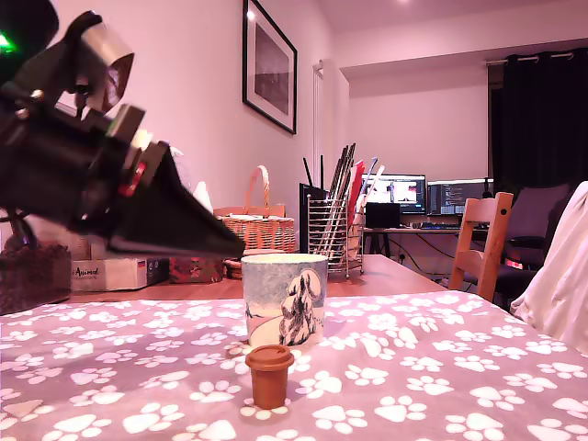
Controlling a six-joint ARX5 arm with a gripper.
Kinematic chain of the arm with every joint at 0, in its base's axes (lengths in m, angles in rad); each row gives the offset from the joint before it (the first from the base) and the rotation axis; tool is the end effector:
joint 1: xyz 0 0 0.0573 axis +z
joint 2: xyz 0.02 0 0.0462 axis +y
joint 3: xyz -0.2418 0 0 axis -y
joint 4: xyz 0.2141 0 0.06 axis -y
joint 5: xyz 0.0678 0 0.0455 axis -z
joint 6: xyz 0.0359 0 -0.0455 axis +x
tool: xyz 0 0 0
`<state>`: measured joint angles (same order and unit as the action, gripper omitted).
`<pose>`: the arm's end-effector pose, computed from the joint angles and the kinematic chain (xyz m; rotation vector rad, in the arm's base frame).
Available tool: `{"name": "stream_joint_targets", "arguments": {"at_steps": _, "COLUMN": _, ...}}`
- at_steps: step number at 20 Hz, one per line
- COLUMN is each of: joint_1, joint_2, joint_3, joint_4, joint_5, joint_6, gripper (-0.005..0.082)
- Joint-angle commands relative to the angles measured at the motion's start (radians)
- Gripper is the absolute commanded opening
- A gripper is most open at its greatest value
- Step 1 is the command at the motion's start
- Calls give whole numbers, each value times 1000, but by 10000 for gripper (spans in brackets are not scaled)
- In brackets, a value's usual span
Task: Pick up the coffee capsules on the table and drop them inside the coffee cup
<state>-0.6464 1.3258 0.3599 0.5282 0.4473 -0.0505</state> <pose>0.1688 -0.1468 0.1536 0.0011 0.4847 -1.0635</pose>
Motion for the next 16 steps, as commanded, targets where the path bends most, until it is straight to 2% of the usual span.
{"name": "stream_joint_targets", "arguments": {"at_steps": 1, "joint_1": -19, "joint_2": -19, "joint_3": -43, "joint_4": 35, "joint_5": -31, "joint_6": -23, "gripper": -19}}
{"name": "stream_joint_targets", "arguments": {"at_steps": 10, "joint_1": -84, "joint_2": -25, "joint_3": -195, "joint_4": 210, "joint_5": -59, "joint_6": -74, "gripper": -19}}
{"name": "stream_joint_targets", "arguments": {"at_steps": 16, "joint_1": -84, "joint_2": -25, "joint_3": -196, "joint_4": 193, "joint_5": -67, "joint_6": -80, "gripper": -19}}
